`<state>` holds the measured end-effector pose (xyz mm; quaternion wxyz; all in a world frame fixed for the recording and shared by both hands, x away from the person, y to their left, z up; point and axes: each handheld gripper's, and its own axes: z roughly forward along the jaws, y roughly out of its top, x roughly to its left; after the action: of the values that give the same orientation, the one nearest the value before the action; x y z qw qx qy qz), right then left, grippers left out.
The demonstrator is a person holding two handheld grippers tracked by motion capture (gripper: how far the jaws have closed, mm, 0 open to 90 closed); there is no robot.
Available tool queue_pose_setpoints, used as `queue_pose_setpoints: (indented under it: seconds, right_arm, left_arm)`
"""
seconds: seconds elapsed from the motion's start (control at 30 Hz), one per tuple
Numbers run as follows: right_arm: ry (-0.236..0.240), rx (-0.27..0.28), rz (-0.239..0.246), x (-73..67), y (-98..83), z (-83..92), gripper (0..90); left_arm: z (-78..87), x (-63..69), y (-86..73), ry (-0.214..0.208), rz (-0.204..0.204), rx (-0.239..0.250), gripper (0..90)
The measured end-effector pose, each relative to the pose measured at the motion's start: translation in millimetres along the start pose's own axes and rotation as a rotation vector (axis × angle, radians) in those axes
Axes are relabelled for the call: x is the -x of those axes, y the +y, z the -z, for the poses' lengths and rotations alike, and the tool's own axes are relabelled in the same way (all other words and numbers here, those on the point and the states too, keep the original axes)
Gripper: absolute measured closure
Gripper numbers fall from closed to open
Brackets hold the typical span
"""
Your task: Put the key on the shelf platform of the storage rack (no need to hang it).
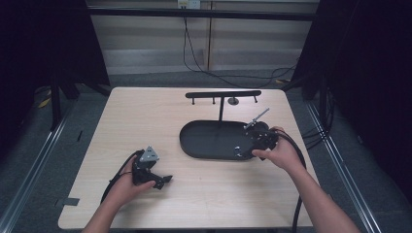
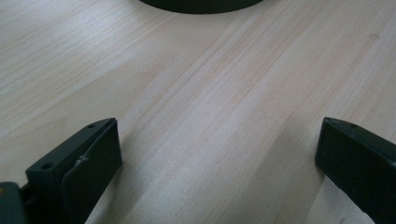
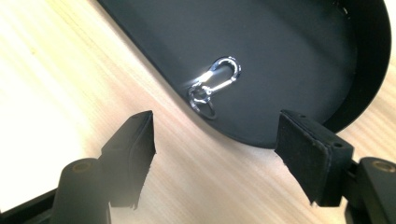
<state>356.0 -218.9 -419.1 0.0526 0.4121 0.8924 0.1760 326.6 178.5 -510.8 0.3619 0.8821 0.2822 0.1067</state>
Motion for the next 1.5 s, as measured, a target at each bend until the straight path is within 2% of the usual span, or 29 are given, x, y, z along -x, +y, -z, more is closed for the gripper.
queue_pose_setpoints:
  seconds: [0.3, 0.33, 0.73, 1.5]
  right_arm:
    - [-0.004, -0.005, 0.011, -3.9, -16.0, -0.3, 28.3]
    - [0.008, -0.001, 0.011, -5.2, -19.8, -0.3, 28.3]
    - [0.003, 0.0, 0.032, -12.0, -30.8, 1.7, 28.4]
    - [0.0, 0.026, 0.014, -11.9, -54.7, 7.1, 28.4]
  left_arm:
    - [-0.1, 0.1, 0.0, 0.0, 0.002, 0.002, 0.1]
    - [0.0, 0.1, 0.0, 0.0, 0.002, 0.001, 0.1]
    - [-0.1, 0.1, 0.0, 0.0, 0.002, 0.002, 0.1]
    - [0.0, 0.0, 0.0, 0.0, 0.001, 0.001, 0.1]
